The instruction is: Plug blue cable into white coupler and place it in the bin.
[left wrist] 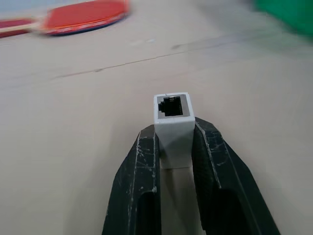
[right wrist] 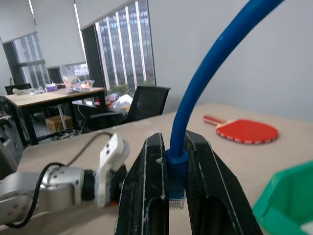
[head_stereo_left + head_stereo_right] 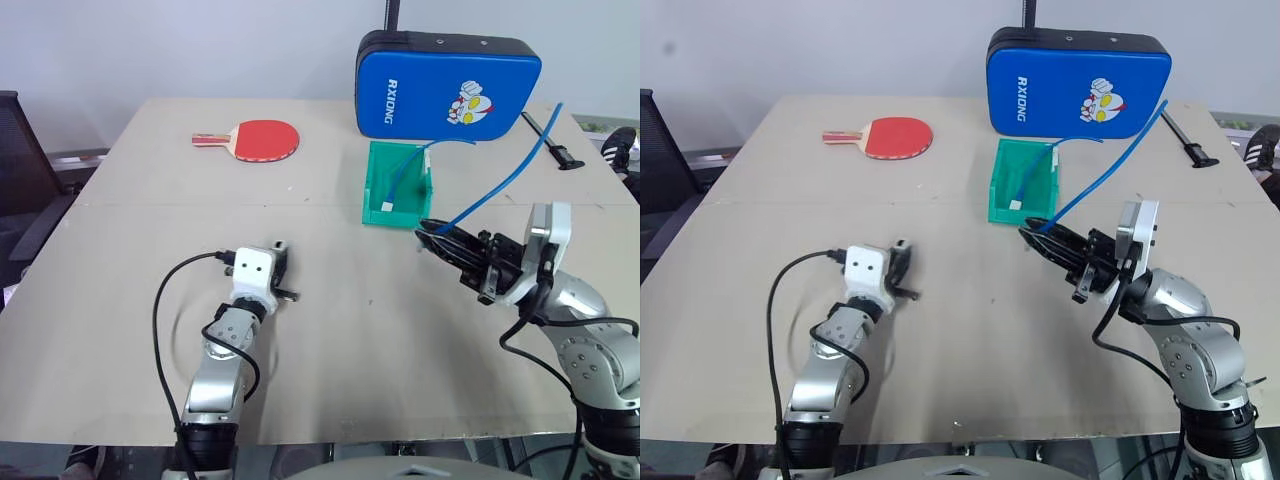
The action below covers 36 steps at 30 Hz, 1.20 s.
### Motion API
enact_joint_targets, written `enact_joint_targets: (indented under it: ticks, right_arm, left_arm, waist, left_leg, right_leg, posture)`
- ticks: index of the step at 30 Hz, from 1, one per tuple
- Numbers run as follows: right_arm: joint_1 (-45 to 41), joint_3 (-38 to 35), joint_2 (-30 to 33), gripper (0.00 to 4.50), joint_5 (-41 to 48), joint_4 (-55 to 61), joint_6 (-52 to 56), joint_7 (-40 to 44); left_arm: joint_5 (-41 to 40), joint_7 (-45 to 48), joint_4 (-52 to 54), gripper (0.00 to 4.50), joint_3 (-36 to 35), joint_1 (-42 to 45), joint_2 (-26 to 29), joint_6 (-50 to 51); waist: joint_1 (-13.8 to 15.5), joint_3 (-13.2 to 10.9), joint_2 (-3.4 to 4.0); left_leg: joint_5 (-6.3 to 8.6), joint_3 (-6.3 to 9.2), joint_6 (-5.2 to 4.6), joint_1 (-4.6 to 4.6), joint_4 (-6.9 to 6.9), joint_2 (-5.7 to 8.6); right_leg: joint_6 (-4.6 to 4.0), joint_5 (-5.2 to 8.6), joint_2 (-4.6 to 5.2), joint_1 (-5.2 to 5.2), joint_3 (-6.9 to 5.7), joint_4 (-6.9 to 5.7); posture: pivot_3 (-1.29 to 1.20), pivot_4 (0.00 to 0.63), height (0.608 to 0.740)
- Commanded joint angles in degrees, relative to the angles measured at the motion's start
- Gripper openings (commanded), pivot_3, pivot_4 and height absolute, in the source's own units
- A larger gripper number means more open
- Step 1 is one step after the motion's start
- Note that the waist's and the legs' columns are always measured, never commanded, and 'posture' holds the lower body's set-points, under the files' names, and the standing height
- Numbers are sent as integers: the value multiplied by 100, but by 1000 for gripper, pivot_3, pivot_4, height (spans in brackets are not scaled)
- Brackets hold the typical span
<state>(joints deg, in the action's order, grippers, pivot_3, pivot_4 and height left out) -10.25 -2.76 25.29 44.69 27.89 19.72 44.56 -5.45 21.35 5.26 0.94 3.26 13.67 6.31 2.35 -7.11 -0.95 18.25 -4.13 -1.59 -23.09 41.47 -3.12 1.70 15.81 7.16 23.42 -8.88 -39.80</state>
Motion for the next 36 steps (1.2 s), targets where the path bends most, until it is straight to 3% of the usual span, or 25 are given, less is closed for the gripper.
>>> enact_joint_targets:
  ticks: [1,8,12,19,36]
  right_arm:
    - [-227,248,-155,0,-452,-124,-52,-309]
    - [-452,1224,-575,0,-2229,-725,-125,-1273]
    - [-577,1425,-919,0,-2540,-869,217,-1743]
    - [-683,1611,-1082,0,-3025,-865,718,-2125]
    - [-560,1595,-1196,0,-3198,-506,1655,-2490]
  left_arm:
    - [-612,1135,-150,292,386,406,-27,-297]
    - [-614,2550,-1930,292,992,1577,-165,-872]
    - [-632,2947,-2377,292,1069,1821,-266,-1183]
    - [-409,2932,-2681,292,1094,1920,-299,-1427]
    - [-304,2531,-2487,292,1011,1752,-457,-1176]
  waist:
    - [-13,2,-4]
    - [-84,2,-5]
    - [-150,2,-5]
    - [-150,2,-4]
    - [-151,9,2]
  left_leg:
    - [0,-2,0,-7,3,1]
    - [-6,-20,9,-30,5,22]
    - [-8,-9,12,-44,16,21]
    - [-7,7,11,-60,44,8]
    - [-7,12,10,-60,53,5]
  right_leg:
    - [0,0,0,3,1,4]
    - [3,-1,-7,20,-16,4]
    - [3,-1,-5,20,-32,3]
    - [4,-1,-4,18,-45,-1]
    - [7,-3,-4,14,-45,-4]
  posture:
    - [0,150,663]
    - [0,150,663]
    - [0,150,663]
    - [0,150,663]
    - [0,150,663]
